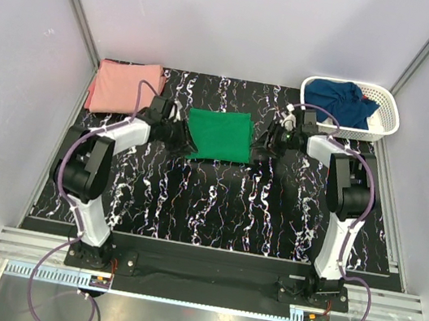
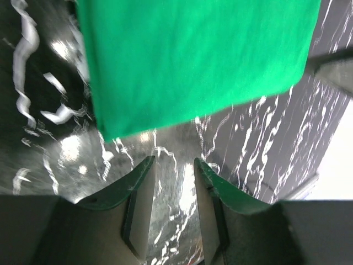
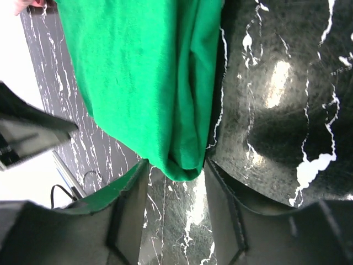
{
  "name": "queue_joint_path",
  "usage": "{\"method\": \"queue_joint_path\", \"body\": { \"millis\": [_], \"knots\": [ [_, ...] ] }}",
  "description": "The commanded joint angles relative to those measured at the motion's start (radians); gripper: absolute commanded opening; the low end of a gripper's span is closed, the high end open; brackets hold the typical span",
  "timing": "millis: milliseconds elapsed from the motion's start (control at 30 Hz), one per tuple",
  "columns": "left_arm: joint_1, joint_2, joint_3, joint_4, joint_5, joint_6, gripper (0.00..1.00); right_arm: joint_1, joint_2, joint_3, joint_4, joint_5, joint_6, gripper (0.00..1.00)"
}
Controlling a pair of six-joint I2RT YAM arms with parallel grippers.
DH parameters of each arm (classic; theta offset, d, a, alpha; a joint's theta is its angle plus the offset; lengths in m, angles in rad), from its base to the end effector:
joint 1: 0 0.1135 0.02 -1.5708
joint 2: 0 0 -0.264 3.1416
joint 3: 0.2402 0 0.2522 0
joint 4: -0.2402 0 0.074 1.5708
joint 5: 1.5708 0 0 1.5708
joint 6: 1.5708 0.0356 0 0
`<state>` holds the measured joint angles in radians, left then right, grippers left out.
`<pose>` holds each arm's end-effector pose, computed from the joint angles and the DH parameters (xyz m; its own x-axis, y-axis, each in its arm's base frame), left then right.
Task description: Fold and stack the t-shirts
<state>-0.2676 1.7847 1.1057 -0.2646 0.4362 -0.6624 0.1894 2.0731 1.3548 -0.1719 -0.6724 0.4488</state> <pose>0.3497 -0.1115 0.1783 -0.9102 -0.3284 -0.2524 -0.1027 0.7692 -0.6307 0.4232 0.1037 0.1497 -0.9186 0.1695 -0.3569 -0.1483 0.6893 0.7092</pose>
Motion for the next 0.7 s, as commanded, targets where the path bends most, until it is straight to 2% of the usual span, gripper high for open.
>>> {"method": "queue_joint_path", "body": {
  "millis": [0,167,333,433,533,633,667],
  "knots": [
    [0.034,0.033,0.083,-0.018,-0.047,0.023,0.39,0.007,-0.027,0.052,-0.02,-0.03,-0.048,0.53],
    [0.054,0.108,0.169,-0.074,-0.068,0.072,0.4,0.028,0.012,0.122,-0.067,-0.029,-0.085,0.59],
    [0.056,0.105,0.126,-0.084,-0.102,0.07,0.47,0.058,0.047,0.141,-0.106,0.014,-0.117,0.61],
    [0.054,0.11,0.073,-0.029,-0.082,0.07,0.47,0.064,0.047,0.109,-0.104,0.03,-0.124,0.59],
    [0.053,0.122,0.008,0.082,-0.004,0.046,0.47,0.064,0.019,0.049,-0.091,0.045,-0.127,0.58],
    [0.045,0.128,-0.035,0.145,0.074,0.024,0.38,0.064,-0.018,-0.02,-0.069,0.056,-0.121,0.51],
    [0.044,0.124,-0.046,0.165,0.093,0.017,0.26,0.065,-0.028,-0.037,-0.06,0.051,-0.117,0.42]
  ]
}}
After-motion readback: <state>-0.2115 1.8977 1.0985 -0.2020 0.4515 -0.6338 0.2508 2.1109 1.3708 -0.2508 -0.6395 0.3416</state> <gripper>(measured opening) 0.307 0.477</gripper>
